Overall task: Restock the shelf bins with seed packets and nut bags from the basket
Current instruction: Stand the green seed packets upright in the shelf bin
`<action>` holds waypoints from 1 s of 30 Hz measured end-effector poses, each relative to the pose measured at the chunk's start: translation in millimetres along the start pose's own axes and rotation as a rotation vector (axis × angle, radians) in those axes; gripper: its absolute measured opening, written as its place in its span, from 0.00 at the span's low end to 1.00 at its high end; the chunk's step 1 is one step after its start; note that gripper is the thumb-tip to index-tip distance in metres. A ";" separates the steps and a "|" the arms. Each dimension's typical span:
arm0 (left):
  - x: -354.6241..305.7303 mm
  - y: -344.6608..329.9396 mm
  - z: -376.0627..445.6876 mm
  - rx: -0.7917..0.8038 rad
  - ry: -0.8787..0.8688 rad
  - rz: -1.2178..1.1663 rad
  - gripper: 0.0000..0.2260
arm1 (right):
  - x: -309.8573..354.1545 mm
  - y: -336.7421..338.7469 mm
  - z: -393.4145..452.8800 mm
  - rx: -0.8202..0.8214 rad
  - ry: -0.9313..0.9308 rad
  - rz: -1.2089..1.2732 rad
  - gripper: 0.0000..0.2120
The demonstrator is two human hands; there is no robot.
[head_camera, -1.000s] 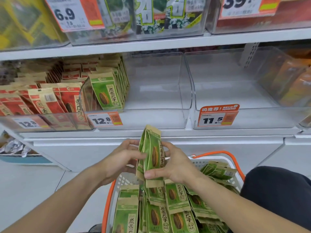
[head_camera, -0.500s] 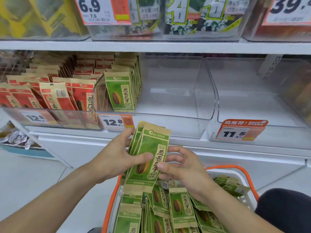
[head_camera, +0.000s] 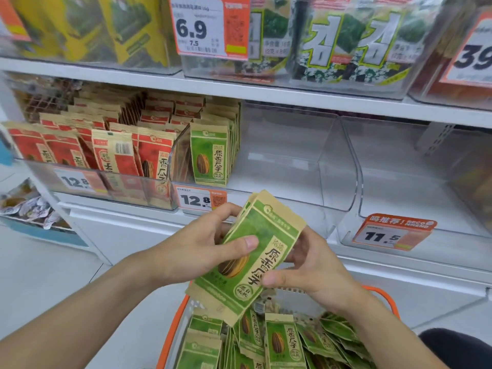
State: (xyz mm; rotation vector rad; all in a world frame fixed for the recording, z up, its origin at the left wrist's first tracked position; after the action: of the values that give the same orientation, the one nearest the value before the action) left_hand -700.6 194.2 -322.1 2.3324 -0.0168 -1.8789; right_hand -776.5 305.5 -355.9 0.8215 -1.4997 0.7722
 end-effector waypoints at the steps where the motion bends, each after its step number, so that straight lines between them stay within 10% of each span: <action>1: -1.8 -0.2 -1.9 0.017 -0.007 0.001 0.18 | 8.4 -2.4 -1.7 0.023 0.013 -0.038 0.35; 15: -64.5 70.0 -37.9 -0.413 -0.504 0.156 0.23 | 141.6 -41.3 29.1 -0.070 0.402 -0.500 0.24; 22: -31.7 119.7 -33.2 -0.784 -0.273 0.459 0.29 | 188.6 -23.3 73.5 -0.339 0.596 -0.629 0.22; 30: -1.2 123.5 3.0 -0.769 -0.145 0.658 0.33 | 114.4 -31.0 155.7 -0.369 0.314 -0.698 0.21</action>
State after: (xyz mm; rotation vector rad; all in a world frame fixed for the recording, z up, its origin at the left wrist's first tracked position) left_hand -693.6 71.9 -306.6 1.4351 -0.0578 -1.3719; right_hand -838.3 150.3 -254.1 0.8188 -0.9333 0.0869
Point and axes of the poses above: each hand's wrist, its own z-axis towards the middle knuckle, its own y-axis out of the back of the hand, x = y × z, the point moved 10 cm from there along z, towards the middle knuckle, and after that the axes turned 1 degree about -z, right-handed, at the moved point
